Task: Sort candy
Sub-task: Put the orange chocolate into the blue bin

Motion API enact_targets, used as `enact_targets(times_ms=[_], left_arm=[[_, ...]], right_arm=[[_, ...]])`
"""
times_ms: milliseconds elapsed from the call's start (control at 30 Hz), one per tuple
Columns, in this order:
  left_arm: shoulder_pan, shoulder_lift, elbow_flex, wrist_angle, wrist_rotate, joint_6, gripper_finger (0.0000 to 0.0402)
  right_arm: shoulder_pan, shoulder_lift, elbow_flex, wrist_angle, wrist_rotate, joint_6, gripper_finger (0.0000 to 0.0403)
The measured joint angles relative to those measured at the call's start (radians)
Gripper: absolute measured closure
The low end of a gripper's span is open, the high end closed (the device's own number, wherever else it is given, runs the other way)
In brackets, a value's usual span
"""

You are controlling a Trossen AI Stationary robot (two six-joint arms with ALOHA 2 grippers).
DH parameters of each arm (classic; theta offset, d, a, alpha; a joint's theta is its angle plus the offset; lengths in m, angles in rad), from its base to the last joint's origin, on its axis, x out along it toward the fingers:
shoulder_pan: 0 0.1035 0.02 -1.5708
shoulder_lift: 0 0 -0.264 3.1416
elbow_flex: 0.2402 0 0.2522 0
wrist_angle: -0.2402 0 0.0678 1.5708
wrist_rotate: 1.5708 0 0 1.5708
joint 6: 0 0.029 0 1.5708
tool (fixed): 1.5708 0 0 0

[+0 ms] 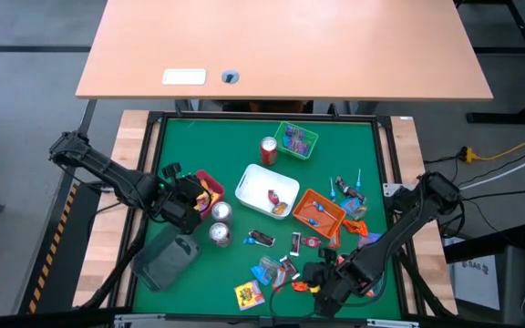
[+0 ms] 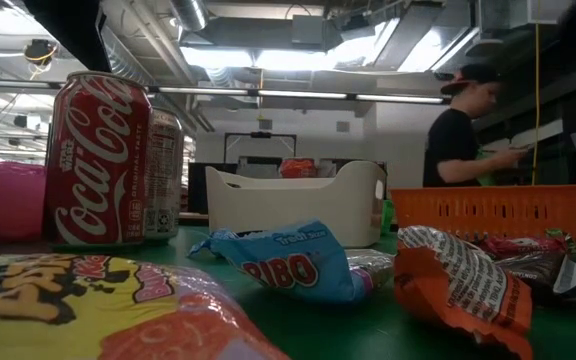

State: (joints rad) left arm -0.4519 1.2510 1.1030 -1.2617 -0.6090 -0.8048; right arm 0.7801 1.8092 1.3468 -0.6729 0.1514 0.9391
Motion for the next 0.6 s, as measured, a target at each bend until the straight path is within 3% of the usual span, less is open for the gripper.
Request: enact_targets(times_ms=[233, 600], left_arm=[[0.000, 0.000, 0.000, 0.000, 0.000, 0.000, 0.0309], [0.000, 0.000, 0.000, 0.004, 0.000, 0.000, 0.0309]], right_arm=[[0.013, 0.086, 0.000, 0.019, -0.059, 0.007, 0.0267], [0.011, 0.154, 0.000, 0.019, -0.032, -0.001, 0.0267]])
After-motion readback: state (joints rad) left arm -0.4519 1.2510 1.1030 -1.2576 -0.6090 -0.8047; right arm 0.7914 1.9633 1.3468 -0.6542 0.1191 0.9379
